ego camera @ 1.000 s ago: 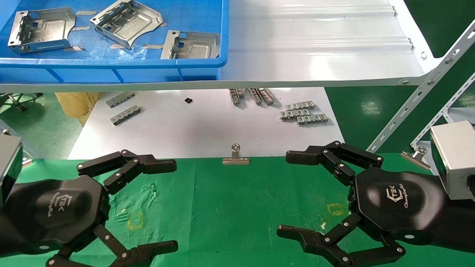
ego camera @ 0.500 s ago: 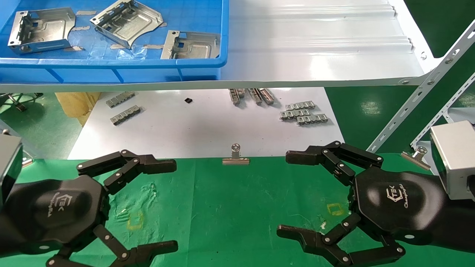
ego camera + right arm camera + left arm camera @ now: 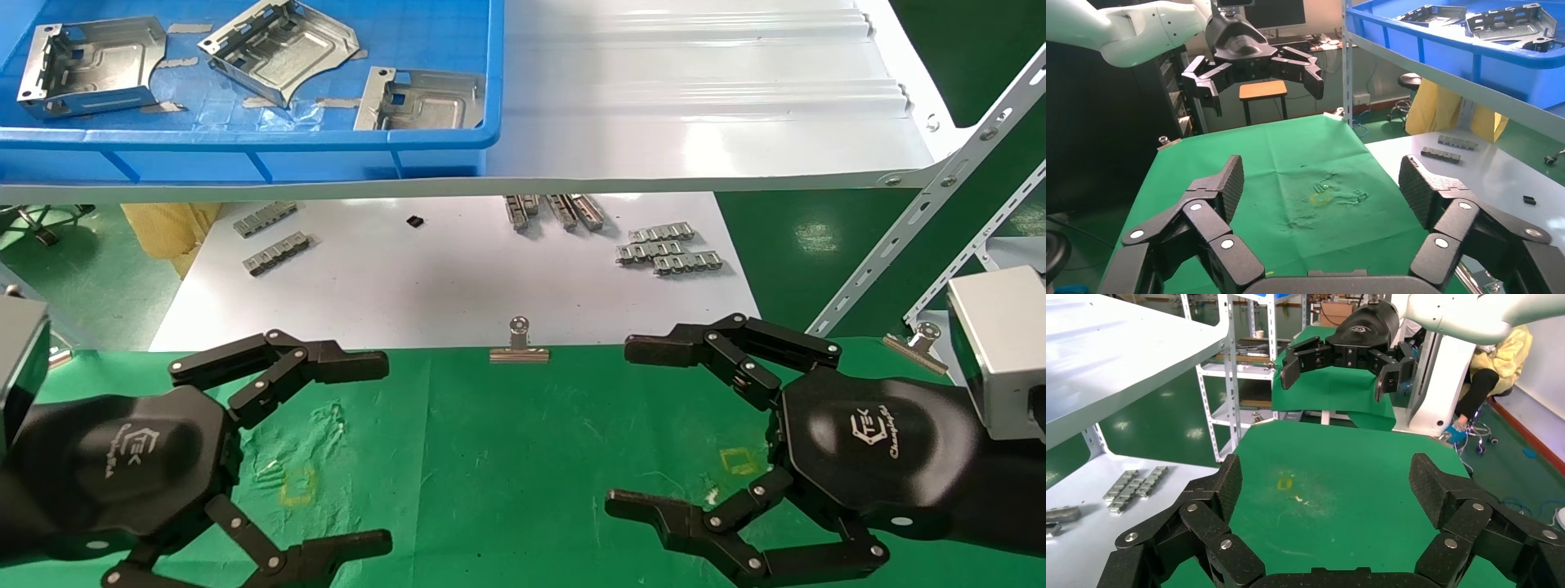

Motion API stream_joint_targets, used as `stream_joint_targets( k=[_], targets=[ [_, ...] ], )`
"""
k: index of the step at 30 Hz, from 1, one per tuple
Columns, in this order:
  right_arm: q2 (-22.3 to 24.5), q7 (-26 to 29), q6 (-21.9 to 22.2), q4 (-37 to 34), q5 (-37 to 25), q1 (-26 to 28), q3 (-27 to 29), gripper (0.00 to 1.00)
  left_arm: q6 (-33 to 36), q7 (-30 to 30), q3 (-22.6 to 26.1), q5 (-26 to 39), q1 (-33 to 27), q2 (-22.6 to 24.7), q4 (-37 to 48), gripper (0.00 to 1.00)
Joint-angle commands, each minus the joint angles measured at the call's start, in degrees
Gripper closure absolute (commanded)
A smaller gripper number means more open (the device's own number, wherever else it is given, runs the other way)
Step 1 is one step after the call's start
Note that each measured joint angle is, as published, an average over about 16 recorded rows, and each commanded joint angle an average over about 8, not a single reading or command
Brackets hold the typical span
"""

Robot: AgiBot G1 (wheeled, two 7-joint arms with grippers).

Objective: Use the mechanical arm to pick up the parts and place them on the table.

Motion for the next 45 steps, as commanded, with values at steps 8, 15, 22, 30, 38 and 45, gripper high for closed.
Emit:
stream_joint_targets(
  k=[8, 15, 22, 30, 38, 45],
  targets=[
    [0.0, 0.0, 0.0, 0.0, 0.0, 0.0, 0.0, 1.0, 0.0, 0.0, 0.0, 0.0, 0.0, 0.0, 0.0, 0.0],
    [0.0, 0.0, 0.0, 0.0, 0.0, 0.0, 0.0, 1.0, 0.0, 0.0, 0.0, 0.0, 0.0, 0.0, 0.0, 0.0],
    [0.0, 0.0, 0.0, 0.0, 0.0, 0.0, 0.0, 1.0, 0.0, 0.0, 0.0, 0.0, 0.0, 0.0, 0.0, 0.0],
    [0.0, 0.0, 0.0, 0.0, 0.0, 0.0, 0.0, 1.0, 0.0, 0.0, 0.0, 0.0, 0.0, 0.0, 0.0, 0.0],
    [0.0, 0.0, 0.0, 0.0, 0.0, 0.0, 0.0, 1.0, -0.01, 0.01, -0.01, 0.0, -0.02, 0.0, -0.01, 0.0],
    [0.0, 0.0, 0.0, 0.0, 0.0, 0.0, 0.0, 0.96, -0.71, 0.15, -0.5, 0.24, -3.78, 0.91, 0.45, 0.0]
  ],
)
